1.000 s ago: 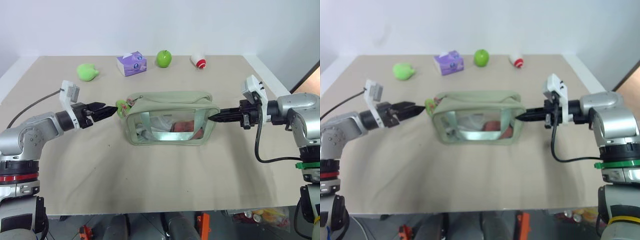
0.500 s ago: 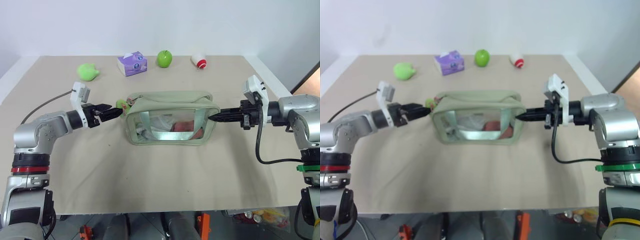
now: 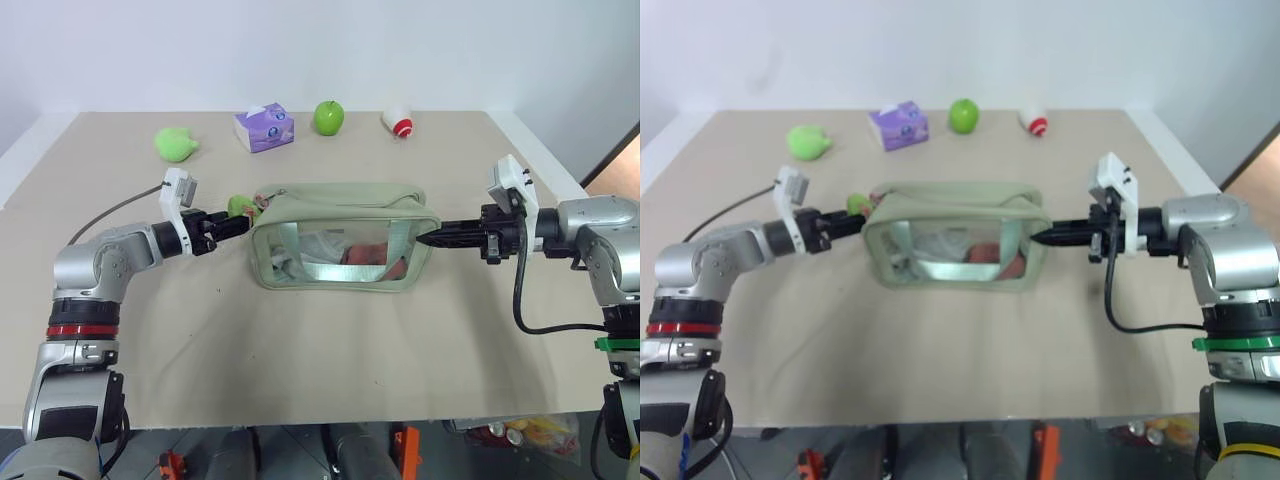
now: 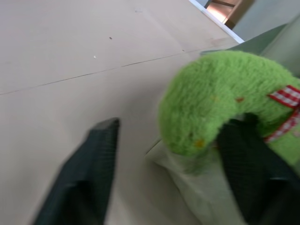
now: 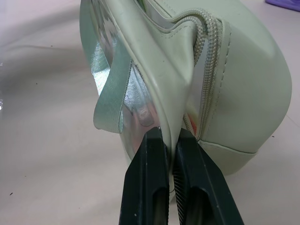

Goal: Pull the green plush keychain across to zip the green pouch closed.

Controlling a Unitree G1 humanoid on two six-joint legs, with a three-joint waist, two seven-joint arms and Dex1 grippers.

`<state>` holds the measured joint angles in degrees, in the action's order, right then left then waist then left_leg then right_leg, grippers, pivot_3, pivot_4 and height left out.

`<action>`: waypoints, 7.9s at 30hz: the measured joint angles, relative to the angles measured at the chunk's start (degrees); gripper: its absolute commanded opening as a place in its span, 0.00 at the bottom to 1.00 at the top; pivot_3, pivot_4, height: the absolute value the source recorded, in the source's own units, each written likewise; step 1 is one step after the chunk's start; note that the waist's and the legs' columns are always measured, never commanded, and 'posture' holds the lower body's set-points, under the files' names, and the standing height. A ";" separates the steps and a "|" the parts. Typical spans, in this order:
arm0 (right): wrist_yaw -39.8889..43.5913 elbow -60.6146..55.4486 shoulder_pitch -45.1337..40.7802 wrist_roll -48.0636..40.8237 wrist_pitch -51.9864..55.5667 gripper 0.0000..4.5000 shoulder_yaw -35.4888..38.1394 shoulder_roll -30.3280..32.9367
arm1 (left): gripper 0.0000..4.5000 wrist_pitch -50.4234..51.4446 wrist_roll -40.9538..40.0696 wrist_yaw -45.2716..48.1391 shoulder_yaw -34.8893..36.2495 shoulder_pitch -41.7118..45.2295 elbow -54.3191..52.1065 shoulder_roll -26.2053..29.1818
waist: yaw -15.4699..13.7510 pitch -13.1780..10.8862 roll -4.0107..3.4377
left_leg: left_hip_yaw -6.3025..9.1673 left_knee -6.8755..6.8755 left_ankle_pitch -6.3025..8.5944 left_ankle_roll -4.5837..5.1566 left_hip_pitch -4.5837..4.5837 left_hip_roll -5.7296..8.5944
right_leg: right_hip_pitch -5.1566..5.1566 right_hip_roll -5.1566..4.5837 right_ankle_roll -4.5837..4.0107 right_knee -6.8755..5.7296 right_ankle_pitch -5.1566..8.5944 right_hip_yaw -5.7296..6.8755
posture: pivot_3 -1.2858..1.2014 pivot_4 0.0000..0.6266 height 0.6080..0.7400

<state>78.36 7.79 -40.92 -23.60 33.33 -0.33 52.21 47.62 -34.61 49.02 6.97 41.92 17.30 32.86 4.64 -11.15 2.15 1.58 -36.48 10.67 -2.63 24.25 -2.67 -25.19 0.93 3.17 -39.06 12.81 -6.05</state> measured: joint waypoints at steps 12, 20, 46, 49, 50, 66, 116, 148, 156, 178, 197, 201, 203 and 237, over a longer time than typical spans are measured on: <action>0.00 0.27 -0.03 0.00 -0.80 0.00 0.00 -0.18 | 0.31 -1.67 1.98 -1.05 0.37 2.85 0.07 0.18 | 0.00 0.00 0.00 | 0.00 0.00 0.00 0.00 0.00 0.00 | 0.00 0.00 0.00 0.00 0.00 0.00 | 0.52 0.24 1.00; 0.11 1.48 -0.65 0.27 -1.76 0.00 -0.01 -0.79 | 0.31 -9.07 7.84 -7.36 -0.26 19.95 2.62 -2.06 | -0.11 0.00 0.00 | -0.01 0.00 -0.02 -0.03 0.02 0.05 | 0.02 -0.01 0.05 0.01 -0.01 -0.06 | 0.52 0.24 1.00; -1.36 0.51 0.57 0.07 -1.37 0.00 0.37 -0.89 | 0.63 -19.76 15.46 13.89 -18.78 22.14 -11.03 -6.45 | -0.06 -0.02 -0.04 | -0.05 0.01 -0.05 0.01 0.00 0.06 | 0.00 0.00 0.10 0.01 -0.02 -0.15 | 0.52 0.24 1.00; -1.52 0.46 0.57 0.00 -1.37 0.00 0.37 -0.90 | 0.86 -18.92 15.38 15.11 -18.51 22.14 -10.93 -5.53 | -0.05 -0.02 -0.04 | -0.05 0.01 -0.05 0.02 0.00 0.06 | 0.00 0.00 0.10 0.01 -0.02 -0.15 | 0.52 0.24 1.00; -1.56 0.46 0.57 -0.01 -1.37 0.00 0.37 -0.90 | 0.93 -18.84 15.43 15.12 -18.33 22.15 -10.71 -5.26 | -0.06 -0.02 -0.04 | -0.05 0.01 -0.05 0.02 0.00 0.06 | 0.00 0.00 0.10 0.01 -0.02 -0.15 | 0.52 0.24 1.00; -1.25 0.47 -0.07 -0.02 -1.39 0.00 0.34 -1.36 | 1.00 -20.19 17.74 13.78 -10.51 25.11 -5.47 6.47 | 0.09 -0.04 -0.08 | -0.05 0.03 -0.05 0.02 0.01 0.03 | -0.04 0.01 0.09 0.01 -0.02 -0.14 | 0.52 0.24 1.00; -2.49 -0.83 1.22 -0.93 -0.75 0.00 0.51 -2.15 | 0.01 -4.55 -1.85 13.33 -2.34 -7.52 -21.79 9.18 | 0.70 -0.05 -0.14 | -0.04 0.00 -0.10 0.09 -0.03 0.00 | 0.00 0.01 0.06 -0.05 -0.04 -0.08 | 0.52 0.24 1.00; -3.62 -12.61 -12.09 8.91 -25.04 0.66 -6.39 -3.16 | 0.00 -4.58 -2.66 8.04 -2.11 -8.67 -23.77 7.13 | 0.48 -0.05 -0.14 | -0.05 0.00 -0.10 0.10 -0.04 0.02 | 0.01 -0.02 0.08 -0.02 -0.05 -0.07 | 0.52 0.24 1.00; -2.14 -9.71 -15.28 11.48 -31.26 0.66 -6.74 -3.87 | 0.00 -4.60 -3.62 7.38 -1.60 -9.76 -24.64 7.11 | 0.31 -0.05 -0.14 | -0.04 0.02 -0.10 0.09 -0.03 0.02 | 0.01 -0.03 0.05 -0.02 -0.04 -0.07 | 0.52 0.24 1.00; -0.08 -5.66 -16.13 13.16 -33.28 0.66 -10.62 -10.12 | 0.00 -4.76 -4.44 5.44 -1.38 -10.50 -25.24 6.89 | 0.14 -0.05 -0.14 | -0.04 0.01 -0.11 0.09 -0.04 0.02 | 0.01 -0.03 0.04 -0.02 -0.06 -0.07 | 0.52 0.24 1.00; 0.05 0.42 -17.56 13.97 -33.75 0.00 -10.66 -11.13 | 0.00 -4.79 -4.84 4.65 -1.26 -10.76 -25.44 6.62 | 0.12 -0.05 -0.14 | -0.04 0.01 -0.11 0.09 -0.04 0.02 | 0.01 -0.03 0.04 -0.02 -0.06 -0.07 | 0.52 0.24 1.00; 0.49 2.52 -20.04 11.04 -29.42 0.00 -9.11 -10.82 | 0.00 -4.86 -4.84 4.61 -1.14 -10.90 -25.46 6.42 | 0.08 -0.06 -0.15 | -0.04 0.02 -0.11 0.09 -0.03 0.02 | 0.01 -0.04 0.03 -0.02 -0.06 -0.06 | 0.52 0.24 1.00; 1.75 4.17 -21.95 9.21 -27.15 0.00 -7.43 -8.33 | 0.00 -4.86 -4.89 4.76 -1.16 -10.93 -25.69 6.29 | -0.19 -0.06 -0.15 | -0.04 0.02 -0.11 0.09 -0.02 0.03 | 0.01 -0.05 0.00 -0.01 -0.04 -0.06 | 0.52 0.24 1.00; -16.57 22.15 -5.91 50.12 -65.84 0.00 -19.65 8.70 | 0.00 -4.71 -5.70 5.19 -1.54 -10.79 -25.17 6.12 | -0.07 -0.10 -0.25 | -0.48 0.04 -0.14 0.03 -0.23 0.09 | 0.00 -0.17 -0.12 -0.01 0.05 -0.36 | 0.52 0.24 1.00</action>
<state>61.79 29.95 -46.83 26.52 -32.51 -19.98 60.90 42.90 -40.31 54.21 5.43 31.13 -7.86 38.98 4.56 -11.25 1.90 1.10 -36.44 10.53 -2.60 24.01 -2.58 -25.19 0.76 3.05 -39.06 12.87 -6.41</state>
